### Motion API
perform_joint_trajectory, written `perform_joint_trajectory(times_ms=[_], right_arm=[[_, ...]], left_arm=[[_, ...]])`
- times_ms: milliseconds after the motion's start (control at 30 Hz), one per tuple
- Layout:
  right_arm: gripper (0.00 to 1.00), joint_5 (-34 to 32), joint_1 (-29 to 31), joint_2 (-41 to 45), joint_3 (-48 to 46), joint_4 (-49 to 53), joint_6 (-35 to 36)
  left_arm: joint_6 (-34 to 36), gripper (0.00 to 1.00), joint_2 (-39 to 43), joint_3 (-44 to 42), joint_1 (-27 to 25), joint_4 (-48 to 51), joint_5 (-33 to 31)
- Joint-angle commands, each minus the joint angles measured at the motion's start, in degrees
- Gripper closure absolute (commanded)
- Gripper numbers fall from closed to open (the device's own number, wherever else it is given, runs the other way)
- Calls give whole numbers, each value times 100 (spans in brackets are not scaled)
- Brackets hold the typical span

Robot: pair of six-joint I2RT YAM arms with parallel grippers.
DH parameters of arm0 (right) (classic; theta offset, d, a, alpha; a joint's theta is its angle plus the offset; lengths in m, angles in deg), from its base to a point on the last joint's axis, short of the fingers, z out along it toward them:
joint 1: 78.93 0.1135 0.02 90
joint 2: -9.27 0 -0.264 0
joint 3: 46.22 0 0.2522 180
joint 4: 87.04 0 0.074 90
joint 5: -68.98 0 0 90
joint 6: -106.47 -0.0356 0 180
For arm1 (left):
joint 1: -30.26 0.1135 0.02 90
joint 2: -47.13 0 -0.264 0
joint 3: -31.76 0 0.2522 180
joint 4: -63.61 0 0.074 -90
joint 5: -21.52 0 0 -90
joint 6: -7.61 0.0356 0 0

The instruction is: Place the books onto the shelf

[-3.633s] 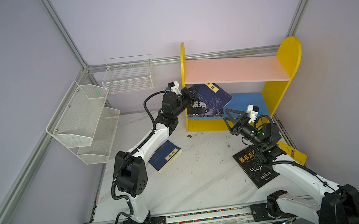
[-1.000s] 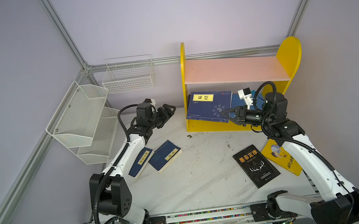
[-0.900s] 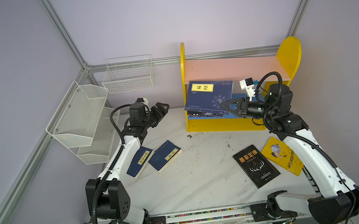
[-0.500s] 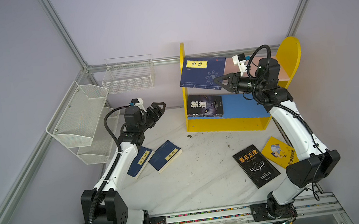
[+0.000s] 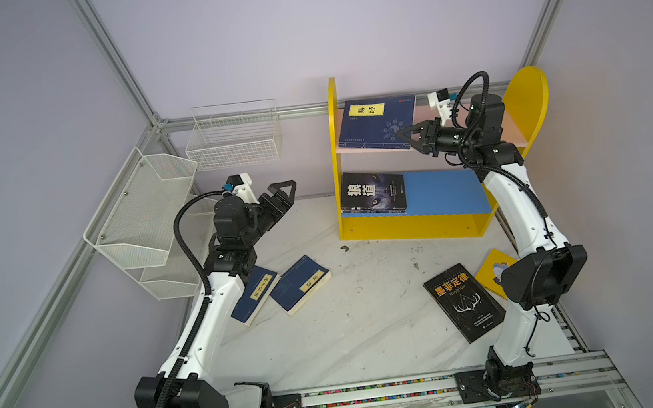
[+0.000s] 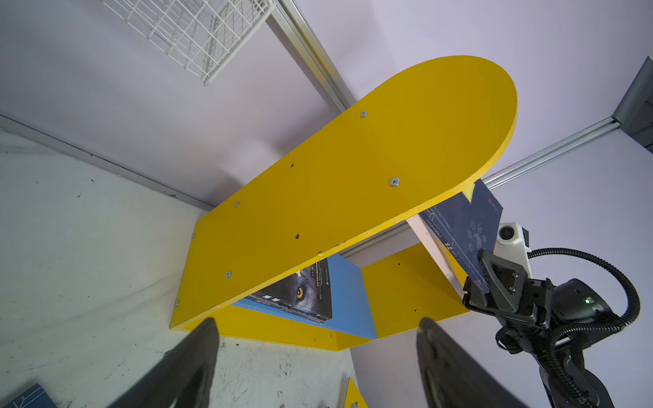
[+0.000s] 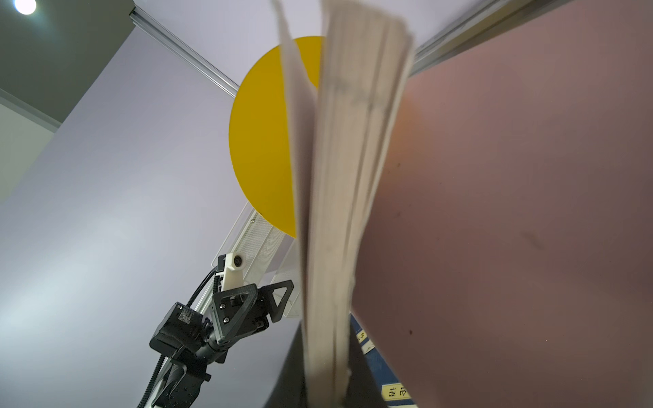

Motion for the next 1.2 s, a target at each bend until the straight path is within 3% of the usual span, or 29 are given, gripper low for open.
perform_joint_trajectory(times_ms=[0, 133, 300, 433, 567, 833, 967, 1167], right_arm=[[84, 389, 32, 7, 289, -30, 11], [80, 398, 33, -169, 556, 187, 10], [56, -106, 33, -458, 1203, 820, 327], [45, -708, 33, -745, 1814, 1340, 604], [39, -1359, 32, -905, 2328, 2091, 1022], [27, -2574, 33, -588, 2200, 2843, 1602], [27, -3346, 41, -433, 2085, 2986, 1748], [44, -3440, 265, -254, 1636, 2440, 1685]], left_arm=[[134, 14, 5, -196, -19, -248, -8], [32, 14, -139, -173, -19, -399, 99], [-127, 14, -277, -188, -19, -582, 202], [-190, 14, -308, -195, -19, -654, 225], [-175, 14, -257, -217, -19, -603, 161], [-78, 14, -238, -193, -19, -463, 29], [72, 14, -398, 110, -19, -362, 82], [347, 13, -885, 905, -77, -333, 294]])
